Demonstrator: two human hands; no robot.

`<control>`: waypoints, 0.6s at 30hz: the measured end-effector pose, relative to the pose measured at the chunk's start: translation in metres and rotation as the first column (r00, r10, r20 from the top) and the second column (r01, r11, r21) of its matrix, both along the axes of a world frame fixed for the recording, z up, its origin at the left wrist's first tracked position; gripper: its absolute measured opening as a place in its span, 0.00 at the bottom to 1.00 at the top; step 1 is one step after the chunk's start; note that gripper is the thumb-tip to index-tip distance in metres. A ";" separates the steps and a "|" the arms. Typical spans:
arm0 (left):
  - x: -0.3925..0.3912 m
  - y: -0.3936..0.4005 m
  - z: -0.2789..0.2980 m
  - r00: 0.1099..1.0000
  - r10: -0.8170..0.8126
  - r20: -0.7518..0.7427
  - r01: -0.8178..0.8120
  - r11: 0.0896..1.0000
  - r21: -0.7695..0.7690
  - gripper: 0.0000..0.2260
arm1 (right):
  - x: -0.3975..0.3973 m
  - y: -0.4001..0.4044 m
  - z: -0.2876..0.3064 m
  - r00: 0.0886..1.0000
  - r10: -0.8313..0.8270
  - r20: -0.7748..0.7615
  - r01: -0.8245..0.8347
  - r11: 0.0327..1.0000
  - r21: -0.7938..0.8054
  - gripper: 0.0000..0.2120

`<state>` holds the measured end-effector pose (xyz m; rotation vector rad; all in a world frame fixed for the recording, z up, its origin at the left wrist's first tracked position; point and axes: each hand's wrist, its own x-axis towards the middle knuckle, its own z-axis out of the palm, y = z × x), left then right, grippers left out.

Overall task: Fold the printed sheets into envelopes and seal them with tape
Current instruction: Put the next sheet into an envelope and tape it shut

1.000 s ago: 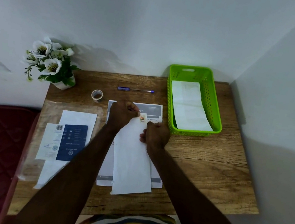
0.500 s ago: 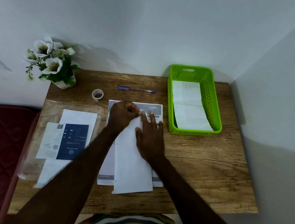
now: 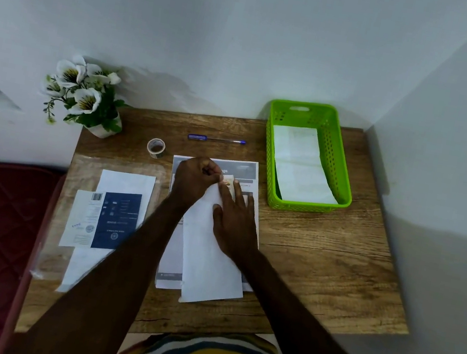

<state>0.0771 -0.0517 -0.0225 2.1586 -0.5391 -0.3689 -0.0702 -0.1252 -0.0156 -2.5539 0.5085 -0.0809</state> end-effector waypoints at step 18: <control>0.000 -0.001 -0.001 1.000 0.008 -0.026 -0.008 1.000 -0.006 0.06 | -0.014 -0.015 0.009 0.994 -0.028 0.110 0.041 0.993 -0.112 0.22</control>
